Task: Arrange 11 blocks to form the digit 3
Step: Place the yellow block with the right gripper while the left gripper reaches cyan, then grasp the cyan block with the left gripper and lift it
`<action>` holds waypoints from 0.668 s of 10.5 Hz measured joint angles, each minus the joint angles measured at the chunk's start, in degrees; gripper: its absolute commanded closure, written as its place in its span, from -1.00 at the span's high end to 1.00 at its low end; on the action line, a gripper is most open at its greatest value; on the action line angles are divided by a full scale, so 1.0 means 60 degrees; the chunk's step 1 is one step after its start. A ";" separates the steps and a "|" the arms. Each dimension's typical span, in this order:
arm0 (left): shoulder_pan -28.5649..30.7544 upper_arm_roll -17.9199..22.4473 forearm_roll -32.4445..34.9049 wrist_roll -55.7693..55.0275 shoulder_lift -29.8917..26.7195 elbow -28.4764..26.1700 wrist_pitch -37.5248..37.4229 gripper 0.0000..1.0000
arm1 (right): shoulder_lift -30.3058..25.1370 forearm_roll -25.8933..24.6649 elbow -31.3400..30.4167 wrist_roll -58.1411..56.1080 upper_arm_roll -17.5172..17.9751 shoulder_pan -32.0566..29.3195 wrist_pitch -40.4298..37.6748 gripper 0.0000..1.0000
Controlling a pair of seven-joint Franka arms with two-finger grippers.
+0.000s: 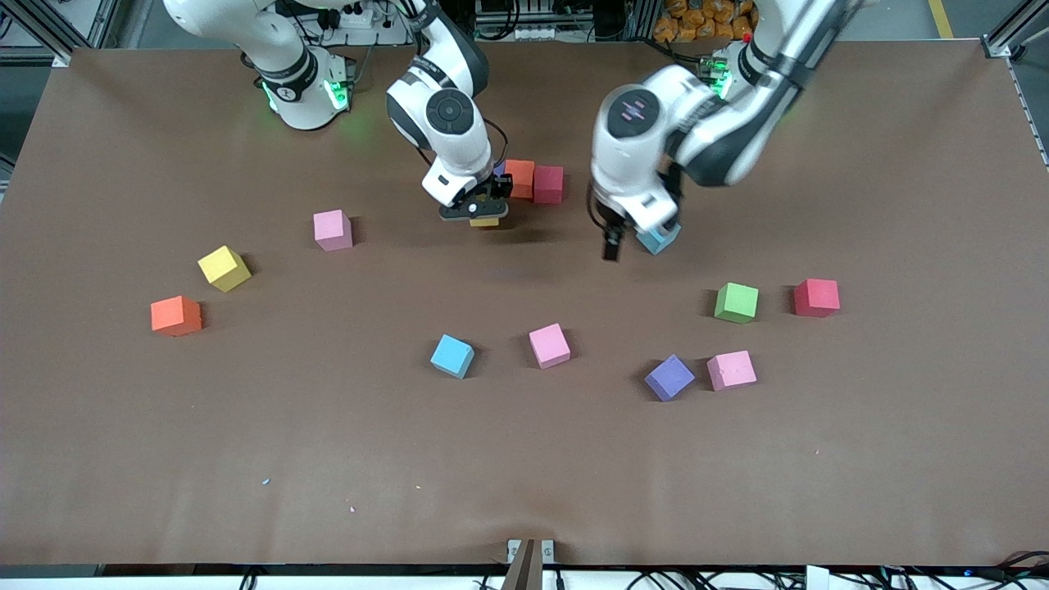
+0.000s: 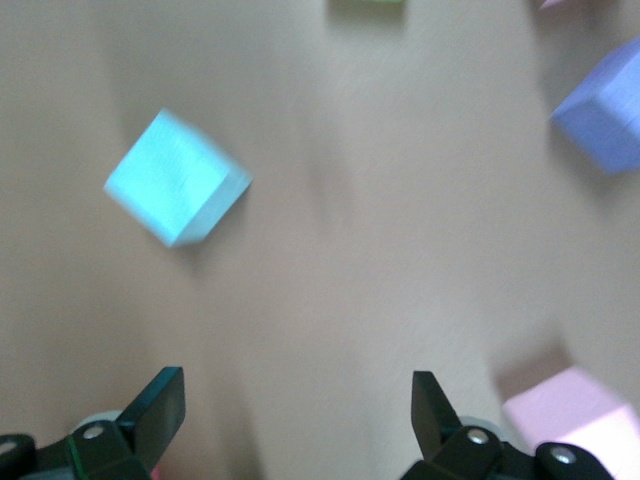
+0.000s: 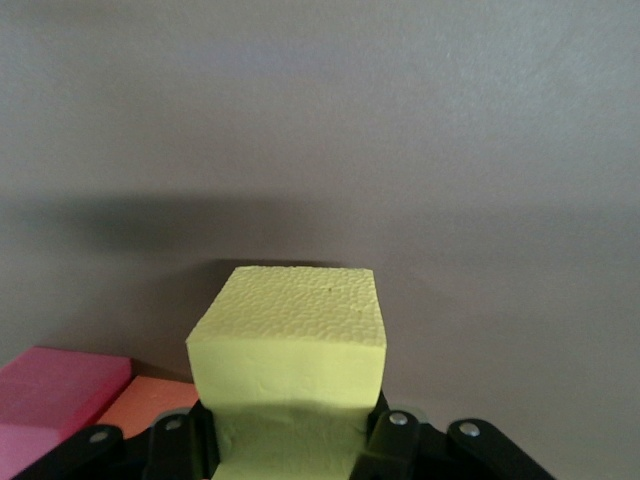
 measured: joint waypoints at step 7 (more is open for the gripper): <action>0.1166 -0.0065 0.0013 0.4719 0.0448 -0.1562 0.1053 1.00 | 0.0035 0.0005 -0.0278 0.0156 -0.0041 -0.0004 0.0368 -1.00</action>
